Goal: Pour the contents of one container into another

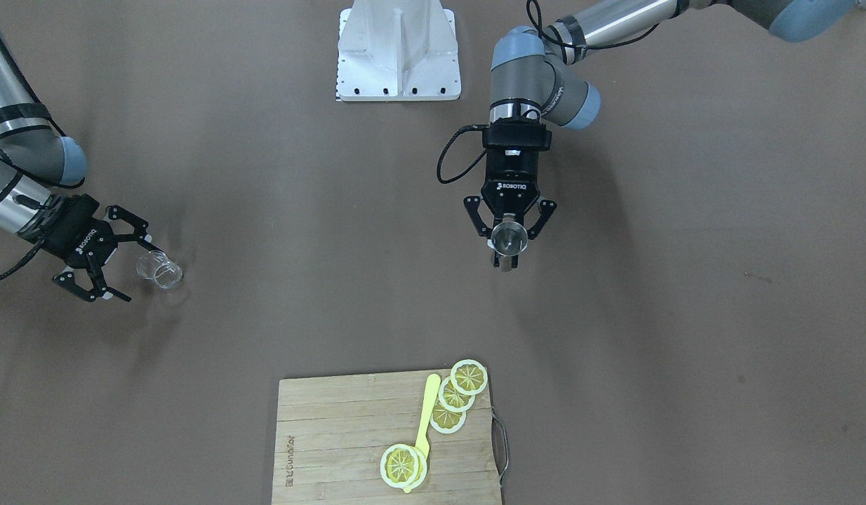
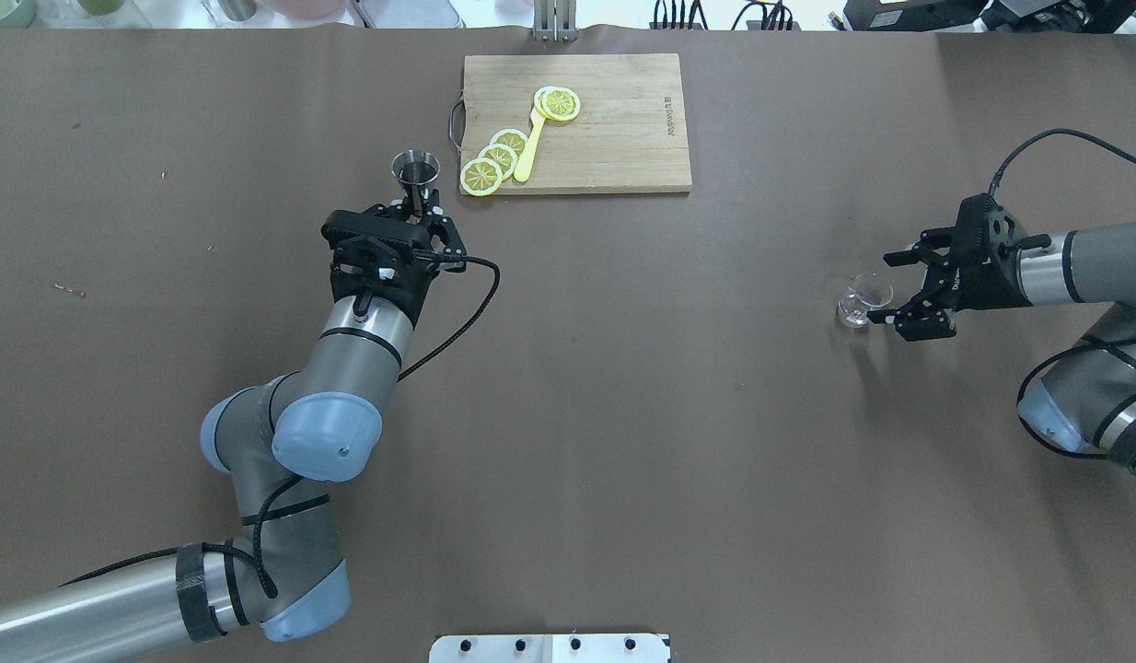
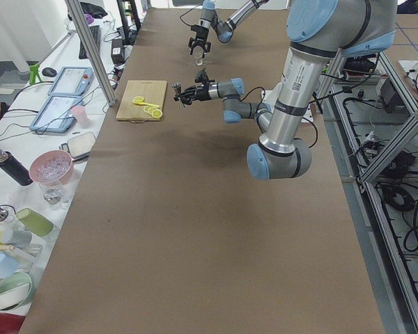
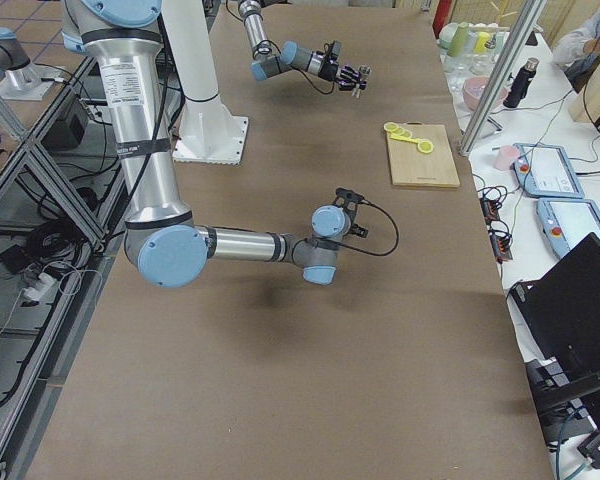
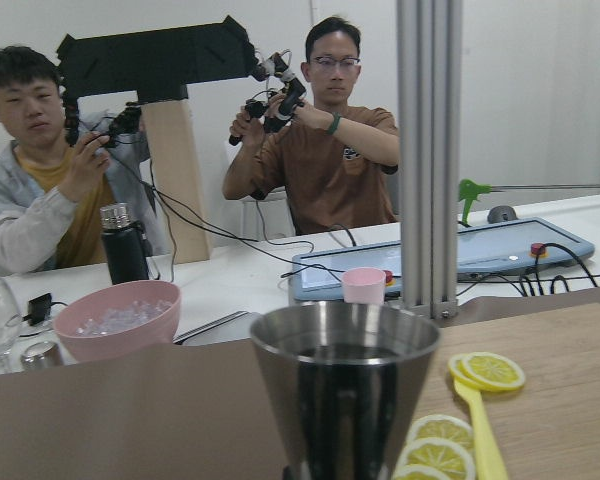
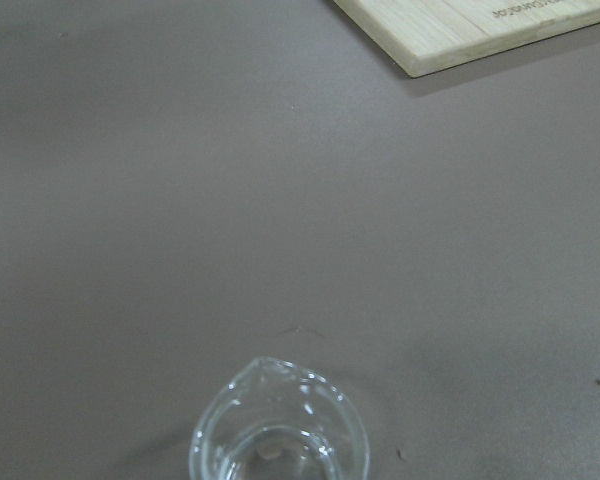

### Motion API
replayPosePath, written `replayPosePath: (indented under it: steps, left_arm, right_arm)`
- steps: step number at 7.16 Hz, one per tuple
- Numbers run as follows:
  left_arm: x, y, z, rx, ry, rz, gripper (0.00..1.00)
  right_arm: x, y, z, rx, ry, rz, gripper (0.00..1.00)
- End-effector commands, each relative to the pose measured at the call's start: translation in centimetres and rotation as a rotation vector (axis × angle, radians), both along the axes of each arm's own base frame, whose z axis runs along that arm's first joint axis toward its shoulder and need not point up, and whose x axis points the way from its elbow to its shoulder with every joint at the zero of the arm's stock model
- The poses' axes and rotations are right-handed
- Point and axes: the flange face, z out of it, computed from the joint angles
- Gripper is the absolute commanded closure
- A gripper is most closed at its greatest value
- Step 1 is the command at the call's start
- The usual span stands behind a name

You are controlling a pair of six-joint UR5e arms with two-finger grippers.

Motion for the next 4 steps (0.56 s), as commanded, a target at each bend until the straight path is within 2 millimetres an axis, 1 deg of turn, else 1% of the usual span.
replayPosePath:
  steps: [1, 2, 3, 4]
  left_arm:
    - [0.7, 1.2, -1.2, 0.125, 0.008, 0.138, 1.00]
    - [1.5, 2.7, -1.4, 0.152, 0.032, 0.203, 1.00]
    - [2.3, 4.5, -2.2, 0.183, 0.068, 0.244, 1.00]
    - [2.2, 5.2, -2.3, 0.230, 0.058, 0.275, 1.00]
  right_arm:
    - [-0.5, 0.0, 0.0, -0.017, -0.004, 0.001, 0.06]
    - [-0.6, 0.0, 0.0, -0.024, -0.006, 0.003, 0.06]
    - [-0.7, 0.1, 0.0, -0.024, -0.007, 0.000, 0.06]
    - [-0.9, 0.2, -0.1, -0.033, -0.009, -0.002, 0.06]
